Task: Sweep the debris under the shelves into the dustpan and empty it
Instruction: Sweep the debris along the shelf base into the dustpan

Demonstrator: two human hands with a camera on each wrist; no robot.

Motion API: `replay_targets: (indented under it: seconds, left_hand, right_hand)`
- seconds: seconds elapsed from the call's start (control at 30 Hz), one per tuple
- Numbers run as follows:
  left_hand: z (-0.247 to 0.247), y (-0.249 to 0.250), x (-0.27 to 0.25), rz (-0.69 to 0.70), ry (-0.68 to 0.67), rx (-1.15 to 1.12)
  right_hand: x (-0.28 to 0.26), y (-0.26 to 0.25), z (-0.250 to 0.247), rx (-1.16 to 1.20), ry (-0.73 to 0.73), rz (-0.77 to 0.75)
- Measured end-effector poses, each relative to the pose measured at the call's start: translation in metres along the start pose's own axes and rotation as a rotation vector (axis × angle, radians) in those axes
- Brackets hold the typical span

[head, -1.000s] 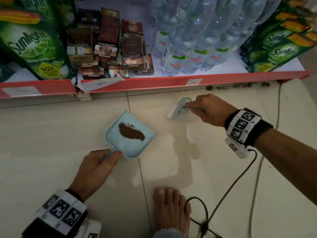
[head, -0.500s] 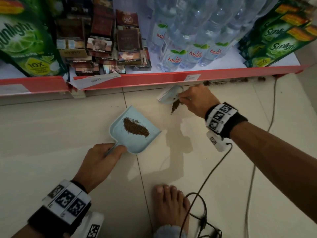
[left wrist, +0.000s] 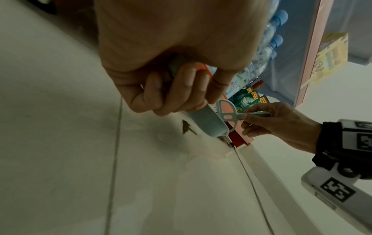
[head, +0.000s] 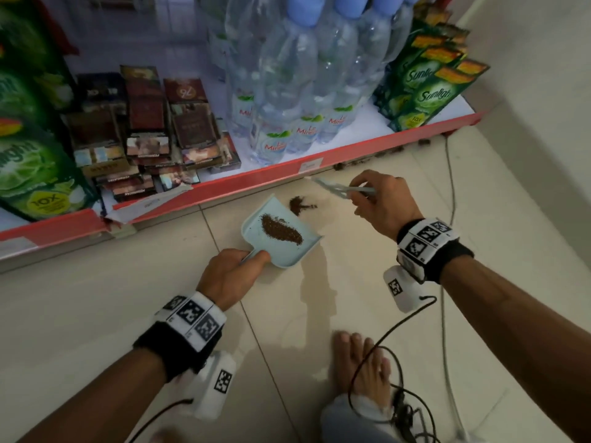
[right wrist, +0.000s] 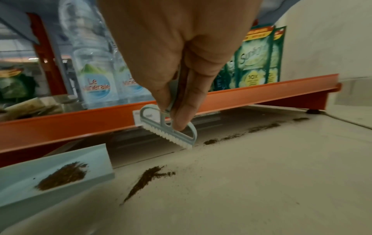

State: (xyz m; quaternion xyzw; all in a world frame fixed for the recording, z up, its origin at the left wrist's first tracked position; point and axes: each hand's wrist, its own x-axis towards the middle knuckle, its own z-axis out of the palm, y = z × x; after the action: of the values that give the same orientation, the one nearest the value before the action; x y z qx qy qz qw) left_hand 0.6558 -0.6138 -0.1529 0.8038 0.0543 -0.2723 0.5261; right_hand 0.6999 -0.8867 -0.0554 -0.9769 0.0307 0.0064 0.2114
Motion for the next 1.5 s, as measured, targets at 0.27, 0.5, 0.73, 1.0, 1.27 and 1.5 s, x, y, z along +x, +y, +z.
replay_targets:
  seconds: [0.27,0.5,0.73,1.0,1.27,1.5]
  left_hand:
    - [0.035,0.063,0.032,0.041,-0.041,0.137]
    - [0.107,0.096,0.071,-0.013,-0.13,0.157]
    - [0.172,0.155,0.119,-0.048,-0.2,0.103]
    - [0.187,0.165,0.162,-0.012,-0.223,0.164]
    - [0.201,0.171,0.175,-0.004,-0.253,0.149]
    - [0.204,0.175,0.173,0.009,-0.249,0.098]
  right_hand:
    - [0.012,0.073,-0.026,0.031,0.151,0.127]
    - [0.041,0.19,-0.064,-0.009,0.294,0.196]
    - [0.089,0.264,-0.087,-0.122,0.291,0.276]
    - [0.167,0.314,-0.079,-0.416,0.265,0.421]
    - [0.189,0.318,-0.059,-0.386,0.123,0.388]
    - [0.143,0.275,-0.061,-0.177,0.157,-0.031]
